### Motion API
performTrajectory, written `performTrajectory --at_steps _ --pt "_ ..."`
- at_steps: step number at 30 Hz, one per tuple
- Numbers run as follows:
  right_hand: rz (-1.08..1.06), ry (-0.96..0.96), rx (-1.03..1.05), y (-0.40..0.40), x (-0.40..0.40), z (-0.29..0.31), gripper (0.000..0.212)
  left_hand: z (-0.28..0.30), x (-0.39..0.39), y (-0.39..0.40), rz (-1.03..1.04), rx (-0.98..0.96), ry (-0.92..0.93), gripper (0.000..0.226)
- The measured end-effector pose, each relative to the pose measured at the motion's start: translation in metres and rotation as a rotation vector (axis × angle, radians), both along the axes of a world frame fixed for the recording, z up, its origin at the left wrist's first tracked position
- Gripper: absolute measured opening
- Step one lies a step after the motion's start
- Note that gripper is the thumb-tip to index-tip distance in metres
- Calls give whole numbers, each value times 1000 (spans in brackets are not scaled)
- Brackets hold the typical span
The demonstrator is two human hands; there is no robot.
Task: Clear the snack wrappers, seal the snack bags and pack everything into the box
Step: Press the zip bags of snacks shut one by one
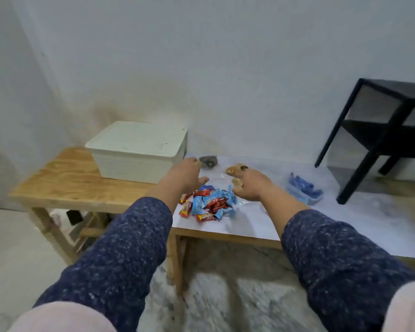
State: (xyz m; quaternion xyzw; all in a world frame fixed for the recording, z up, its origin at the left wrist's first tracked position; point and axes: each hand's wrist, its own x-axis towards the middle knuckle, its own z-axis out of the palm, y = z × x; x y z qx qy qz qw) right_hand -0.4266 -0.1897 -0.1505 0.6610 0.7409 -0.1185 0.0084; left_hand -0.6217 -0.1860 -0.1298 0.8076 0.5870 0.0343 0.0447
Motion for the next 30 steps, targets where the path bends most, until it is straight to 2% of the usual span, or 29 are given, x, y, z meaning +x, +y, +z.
performTrajectory --at_steps 9,21,26,30 --pt "-70 32 -62 71 33 -52 54 -61 40 93 -54 -130 10 57" --pt "-43 -10 -200 264 13 -140 61 -169 34 300 -123 -343 32 65" --pt "23 -46 -219 303 3 -185 73 -214 41 344 -181 -469 -29 77" --pt "31 -31 -206 324 -3 -203 65 -239 38 358 -170 -535 -54 91"
